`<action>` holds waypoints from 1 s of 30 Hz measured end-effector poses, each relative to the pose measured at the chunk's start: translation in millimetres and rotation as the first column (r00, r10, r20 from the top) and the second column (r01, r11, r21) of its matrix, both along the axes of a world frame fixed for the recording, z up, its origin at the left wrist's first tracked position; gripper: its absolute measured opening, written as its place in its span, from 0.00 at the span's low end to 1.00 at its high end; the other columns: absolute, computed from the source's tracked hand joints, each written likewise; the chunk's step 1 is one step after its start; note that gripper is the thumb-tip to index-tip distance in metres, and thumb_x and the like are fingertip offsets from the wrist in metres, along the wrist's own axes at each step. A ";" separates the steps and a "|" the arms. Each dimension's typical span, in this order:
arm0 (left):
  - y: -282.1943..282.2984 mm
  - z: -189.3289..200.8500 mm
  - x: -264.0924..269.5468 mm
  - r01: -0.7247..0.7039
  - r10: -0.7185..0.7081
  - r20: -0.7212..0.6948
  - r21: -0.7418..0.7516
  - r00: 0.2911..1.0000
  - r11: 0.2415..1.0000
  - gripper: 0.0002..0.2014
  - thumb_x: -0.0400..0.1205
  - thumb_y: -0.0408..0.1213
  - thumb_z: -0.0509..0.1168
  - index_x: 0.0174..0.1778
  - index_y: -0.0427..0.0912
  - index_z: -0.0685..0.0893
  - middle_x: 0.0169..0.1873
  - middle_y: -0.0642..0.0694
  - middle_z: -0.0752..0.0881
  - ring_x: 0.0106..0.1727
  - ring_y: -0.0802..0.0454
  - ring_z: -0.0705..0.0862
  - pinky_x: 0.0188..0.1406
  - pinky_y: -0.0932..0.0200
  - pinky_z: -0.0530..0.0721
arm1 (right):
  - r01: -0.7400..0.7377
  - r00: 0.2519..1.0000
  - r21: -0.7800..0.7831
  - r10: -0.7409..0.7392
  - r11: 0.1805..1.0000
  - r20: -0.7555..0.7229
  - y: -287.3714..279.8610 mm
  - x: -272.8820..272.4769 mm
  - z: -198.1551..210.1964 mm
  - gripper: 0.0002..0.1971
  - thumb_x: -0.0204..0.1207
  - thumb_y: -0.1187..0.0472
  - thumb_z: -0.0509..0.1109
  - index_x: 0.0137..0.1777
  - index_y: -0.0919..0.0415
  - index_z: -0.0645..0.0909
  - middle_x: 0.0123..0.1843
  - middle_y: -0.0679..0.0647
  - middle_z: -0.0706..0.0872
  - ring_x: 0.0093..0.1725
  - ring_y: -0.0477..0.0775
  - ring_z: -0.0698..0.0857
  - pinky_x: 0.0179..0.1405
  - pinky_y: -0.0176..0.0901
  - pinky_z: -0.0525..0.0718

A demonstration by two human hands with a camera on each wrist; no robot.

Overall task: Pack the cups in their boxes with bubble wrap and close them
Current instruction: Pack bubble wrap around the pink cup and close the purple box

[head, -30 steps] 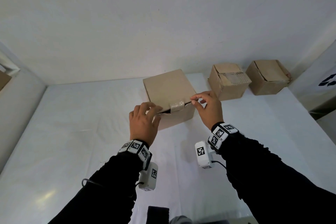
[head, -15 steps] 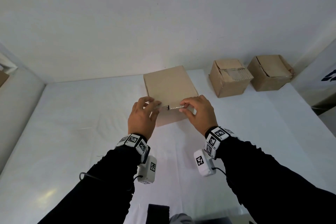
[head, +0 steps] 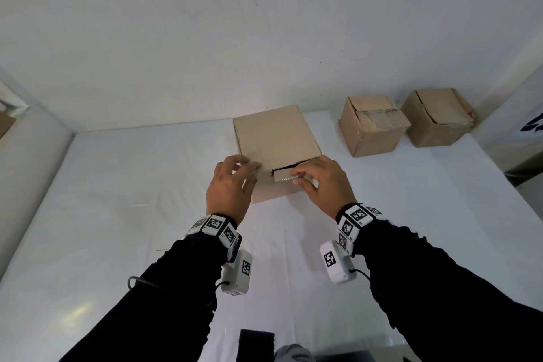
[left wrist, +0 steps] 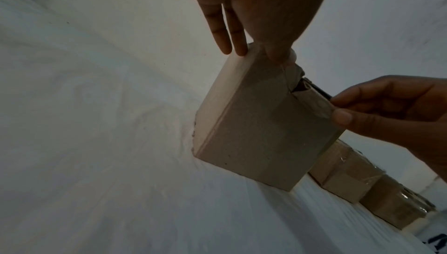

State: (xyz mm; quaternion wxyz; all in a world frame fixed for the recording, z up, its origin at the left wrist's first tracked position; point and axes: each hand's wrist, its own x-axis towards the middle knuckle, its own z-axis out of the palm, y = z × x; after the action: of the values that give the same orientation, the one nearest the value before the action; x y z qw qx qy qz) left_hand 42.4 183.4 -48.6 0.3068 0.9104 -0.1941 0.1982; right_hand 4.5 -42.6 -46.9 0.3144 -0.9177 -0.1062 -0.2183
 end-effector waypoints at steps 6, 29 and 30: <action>-0.6 2.4 -2.6 -0.002 0.001 -0.042 -0.026 0.999 1.000 0.09 0.80 0.44 0.69 0.55 0.54 0.88 0.57 0.53 0.80 0.52 0.50 0.78 0.38 0.52 0.84 | 0.041 0.998 -0.008 -0.040 0.999 0.045 2.8 3.3 5.3 0.04 0.71 0.62 0.78 0.45 0.54 0.87 0.40 0.44 0.88 0.41 0.52 0.81 0.44 0.53 0.79; -15.3 16.3 32.1 -0.089 0.096 -0.207 0.044 0.974 0.995 0.16 0.75 0.56 0.71 0.53 0.53 0.79 0.62 0.51 0.72 0.58 0.47 0.75 0.35 0.56 0.77 | 0.257 0.965 0.079 -0.250 0.963 -0.084 17.2 44.0 10.0 0.19 0.62 0.43 0.81 0.46 0.51 0.81 0.53 0.49 0.76 0.56 0.54 0.69 0.52 0.44 0.76; -14.8 16.7 36.9 -0.081 0.091 -0.201 0.058 0.975 0.995 0.15 0.76 0.55 0.70 0.54 0.54 0.79 0.62 0.52 0.72 0.58 0.47 0.75 0.35 0.56 0.77 | 0.261 0.963 0.064 -0.256 0.963 -0.081 18.2 46.5 9.9 0.19 0.62 0.43 0.81 0.46 0.51 0.80 0.53 0.50 0.76 0.56 0.54 0.69 0.52 0.42 0.75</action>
State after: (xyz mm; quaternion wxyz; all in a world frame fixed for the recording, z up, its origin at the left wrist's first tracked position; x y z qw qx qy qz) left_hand 79.2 168.5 -32.0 0.2937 0.9408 -0.1268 0.1125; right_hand 51.0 -24.4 -37.0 0.3204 -0.9188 0.0340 -0.2278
